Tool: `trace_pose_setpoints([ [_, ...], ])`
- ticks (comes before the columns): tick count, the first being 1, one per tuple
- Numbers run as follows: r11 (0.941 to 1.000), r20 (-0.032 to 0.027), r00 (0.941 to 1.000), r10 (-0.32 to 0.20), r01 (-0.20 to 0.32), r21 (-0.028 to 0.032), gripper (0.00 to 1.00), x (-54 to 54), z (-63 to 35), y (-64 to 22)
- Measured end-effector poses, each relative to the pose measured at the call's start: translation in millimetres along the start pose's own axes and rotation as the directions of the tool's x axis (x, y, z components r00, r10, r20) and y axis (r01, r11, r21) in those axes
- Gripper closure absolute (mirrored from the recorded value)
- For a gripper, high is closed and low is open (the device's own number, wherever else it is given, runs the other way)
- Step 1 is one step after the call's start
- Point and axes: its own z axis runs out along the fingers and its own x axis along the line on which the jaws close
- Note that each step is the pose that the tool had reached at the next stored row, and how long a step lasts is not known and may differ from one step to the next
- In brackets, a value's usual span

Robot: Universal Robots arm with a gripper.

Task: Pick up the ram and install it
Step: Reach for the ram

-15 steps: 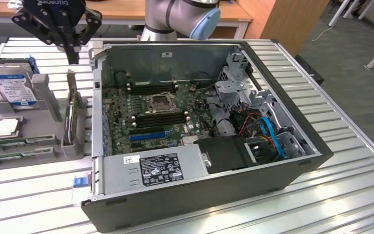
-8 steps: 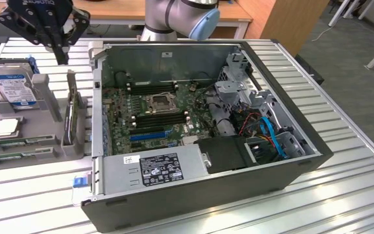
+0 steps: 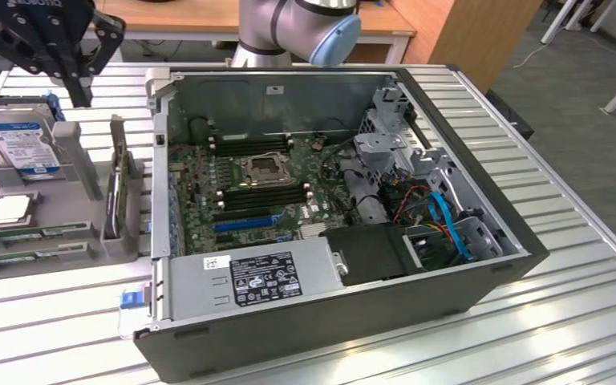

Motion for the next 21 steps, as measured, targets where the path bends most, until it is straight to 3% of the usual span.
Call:
trace_pose_setpoints([
  [21, 1.0000, -0.0001, 1.0000, 0.000, 0.000, 0.0000, 0.90, 48.7, -0.3, -3.7],
])
